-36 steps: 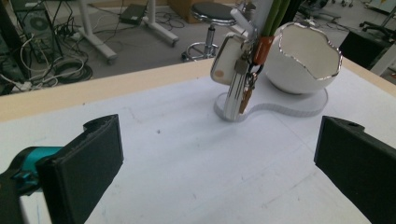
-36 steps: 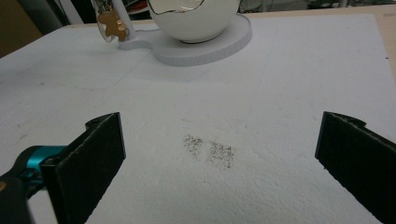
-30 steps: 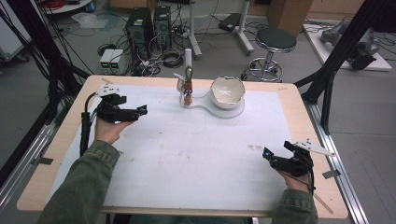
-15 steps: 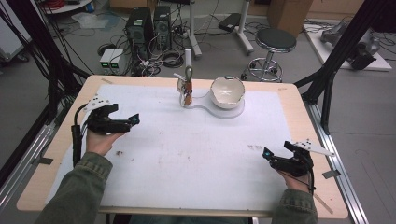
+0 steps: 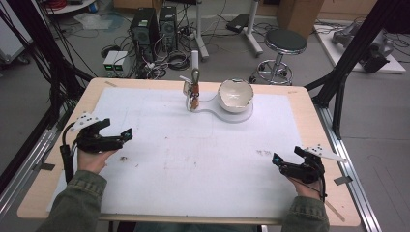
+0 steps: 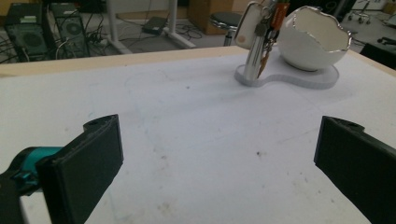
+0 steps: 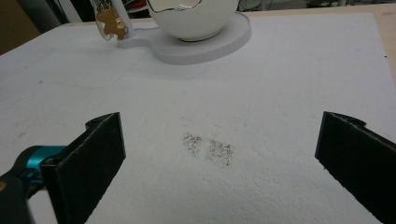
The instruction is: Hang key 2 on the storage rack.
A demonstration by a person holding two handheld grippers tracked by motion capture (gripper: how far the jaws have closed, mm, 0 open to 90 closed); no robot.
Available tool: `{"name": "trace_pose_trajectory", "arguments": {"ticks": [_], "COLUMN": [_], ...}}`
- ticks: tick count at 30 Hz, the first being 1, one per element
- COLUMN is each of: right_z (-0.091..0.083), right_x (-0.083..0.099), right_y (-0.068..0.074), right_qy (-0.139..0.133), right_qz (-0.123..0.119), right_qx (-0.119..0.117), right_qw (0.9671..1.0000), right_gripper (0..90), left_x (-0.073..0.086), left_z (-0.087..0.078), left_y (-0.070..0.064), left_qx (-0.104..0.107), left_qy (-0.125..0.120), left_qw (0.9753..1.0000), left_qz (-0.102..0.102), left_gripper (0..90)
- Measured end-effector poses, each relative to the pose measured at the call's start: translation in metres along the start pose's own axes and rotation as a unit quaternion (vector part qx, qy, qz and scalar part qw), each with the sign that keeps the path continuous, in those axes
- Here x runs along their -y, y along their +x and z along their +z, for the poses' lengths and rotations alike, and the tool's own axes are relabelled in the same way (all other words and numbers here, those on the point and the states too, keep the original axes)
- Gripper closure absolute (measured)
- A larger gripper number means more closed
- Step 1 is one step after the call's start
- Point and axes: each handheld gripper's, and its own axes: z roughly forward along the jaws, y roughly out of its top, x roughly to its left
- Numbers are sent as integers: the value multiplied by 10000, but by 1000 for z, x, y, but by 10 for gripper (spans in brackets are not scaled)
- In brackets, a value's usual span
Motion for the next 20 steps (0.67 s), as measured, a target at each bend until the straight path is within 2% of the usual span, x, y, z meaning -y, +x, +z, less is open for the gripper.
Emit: {"name": "trace_pose_trajectory", "arguments": {"ticks": [9,12,15,20], "right_z": [0,0,0,0], "right_x": [0,1,1,1], "right_y": [1,1,1,0], "right_qy": [3,5,-7,-24], "right_qz": [-14,-20,1,-2], "right_qx": [15,12,6,9], "right_qw": [10000,10000,10000,10000], "right_gripper": [5,5,5,5], "left_x": [29,34,38,42], "left_z": [-26,-32,-34,-32], "left_y": [17,20,21,19], "left_qx": [-447,-498,-552,-494], "left_qy": [-179,-171,-127,6], "left_qw": [9986,9983,9982,9986], "left_qz": [-212,-252,-203,-167], "left_gripper": [17,17,17,17]}}
